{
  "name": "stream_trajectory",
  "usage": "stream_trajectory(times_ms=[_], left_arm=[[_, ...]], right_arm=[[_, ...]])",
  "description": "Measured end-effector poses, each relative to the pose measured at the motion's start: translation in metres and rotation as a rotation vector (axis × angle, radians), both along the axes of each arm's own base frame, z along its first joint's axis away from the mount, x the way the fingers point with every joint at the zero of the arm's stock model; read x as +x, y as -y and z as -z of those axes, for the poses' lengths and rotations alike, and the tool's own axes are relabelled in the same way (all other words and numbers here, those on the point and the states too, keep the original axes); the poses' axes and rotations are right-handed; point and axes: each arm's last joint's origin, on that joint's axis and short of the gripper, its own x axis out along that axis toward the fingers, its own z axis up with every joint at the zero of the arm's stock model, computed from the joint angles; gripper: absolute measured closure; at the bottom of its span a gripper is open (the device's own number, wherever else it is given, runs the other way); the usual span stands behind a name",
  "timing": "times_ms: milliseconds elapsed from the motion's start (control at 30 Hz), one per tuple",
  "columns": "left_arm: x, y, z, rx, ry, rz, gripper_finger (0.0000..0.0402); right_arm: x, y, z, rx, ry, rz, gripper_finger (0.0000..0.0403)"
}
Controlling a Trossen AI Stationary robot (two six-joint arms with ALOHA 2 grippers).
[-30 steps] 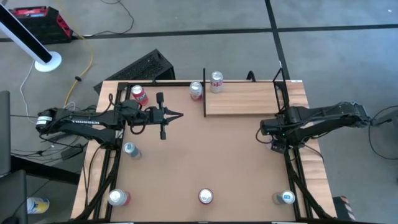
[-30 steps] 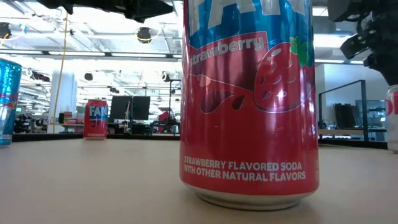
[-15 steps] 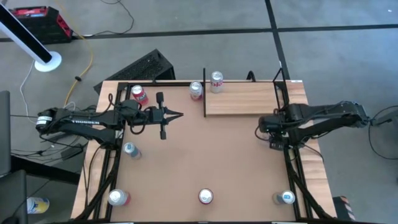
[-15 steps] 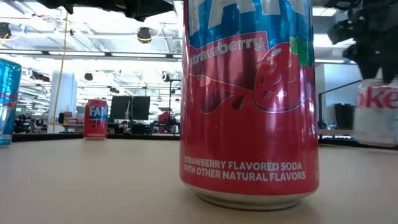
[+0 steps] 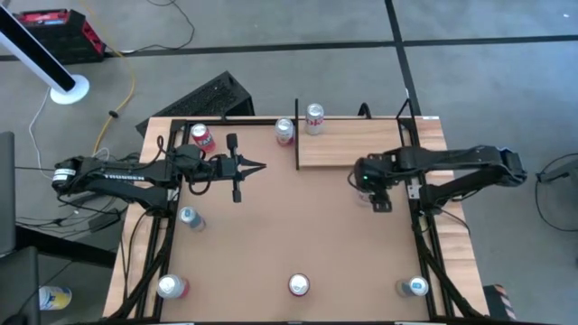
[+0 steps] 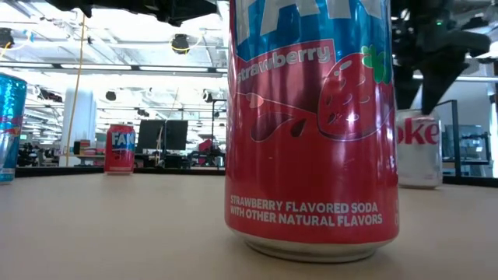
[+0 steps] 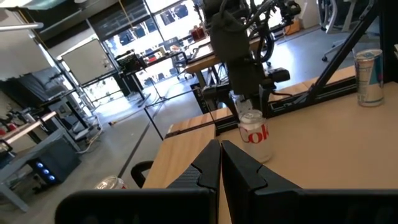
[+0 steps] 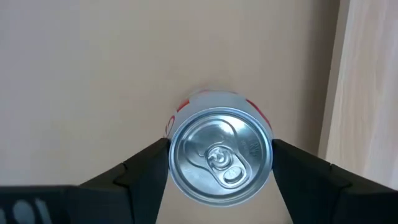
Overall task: Place canned beverage on shelf
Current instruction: Put the red-silver soda can on the shelf
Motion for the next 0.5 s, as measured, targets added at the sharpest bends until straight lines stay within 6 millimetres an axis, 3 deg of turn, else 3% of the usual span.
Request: stream_trajectory(times_ms=[233, 500], left_arm=[[0.0, 0.0, 0.0, 0.0, -0.001, 0.0, 0.0401], [0.0, 0.0, 0.001, 0.0, -0.006, 0.0, 0.0402]], right_arm=[[0.021, 0.005, -0.007, 0.056, -0.015, 0.056, 0.0112], [0.032, 0.004, -0.006, 0.077, -0.053, 0.127, 0.0112]])
